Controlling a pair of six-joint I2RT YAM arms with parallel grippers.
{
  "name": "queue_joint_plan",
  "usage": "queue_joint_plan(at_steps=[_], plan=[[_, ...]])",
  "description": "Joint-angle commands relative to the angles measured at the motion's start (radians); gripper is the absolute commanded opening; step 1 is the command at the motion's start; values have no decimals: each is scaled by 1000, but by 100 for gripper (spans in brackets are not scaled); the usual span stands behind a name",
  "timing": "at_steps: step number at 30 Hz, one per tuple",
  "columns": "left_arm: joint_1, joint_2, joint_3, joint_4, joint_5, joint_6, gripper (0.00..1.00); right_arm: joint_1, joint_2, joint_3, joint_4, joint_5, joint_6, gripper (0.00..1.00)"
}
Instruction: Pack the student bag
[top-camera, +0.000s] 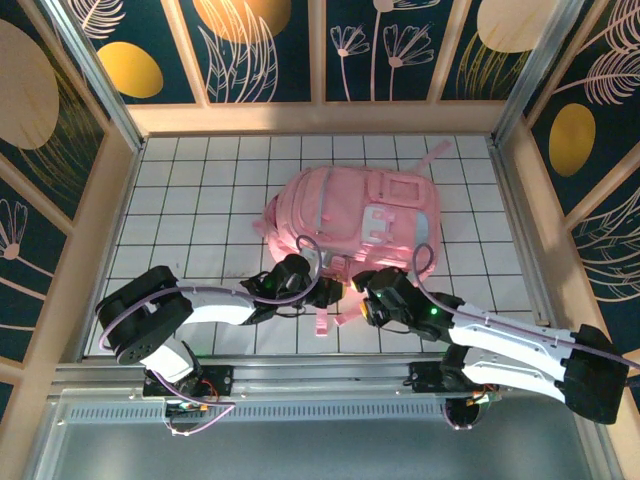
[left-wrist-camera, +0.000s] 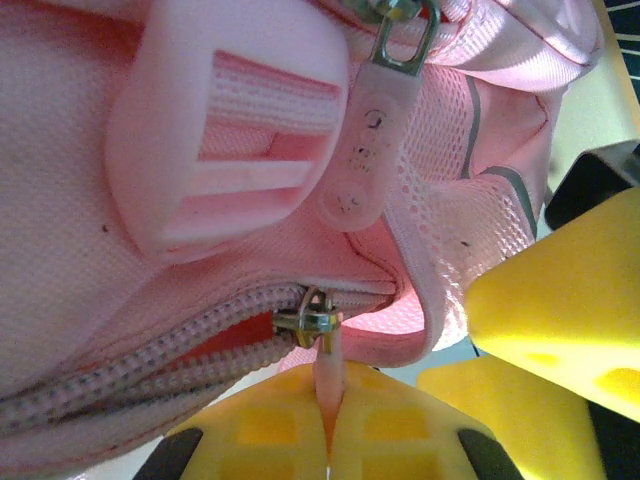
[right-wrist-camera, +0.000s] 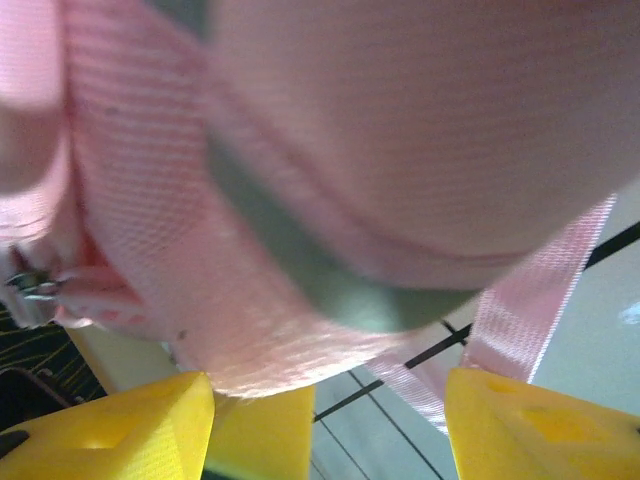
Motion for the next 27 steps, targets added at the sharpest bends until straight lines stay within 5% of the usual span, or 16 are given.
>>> queue_joint_plan(at_steps=[1, 5, 9, 15, 22, 27], plan=[[-1, 4, 37, 56, 26, -3, 0, 9, -50, -71, 77, 92, 126, 63], [0, 3, 29, 62, 30, -9, 0, -17, -112, -135, 142, 194, 128, 67], [-1, 5, 35, 61, 40, -8, 0, -54, -108, -167, 234, 198, 97, 61], [0, 14, 41, 60, 54, -8, 0, -63, -53, -154, 301, 217, 45, 39], [0, -4, 29, 34, 47, -6, 0, -87, -35, -144, 253, 220, 27, 0], [-1, -9, 19, 42, 35, -21, 0, -96, -49, -139, 210, 231, 17, 0]])
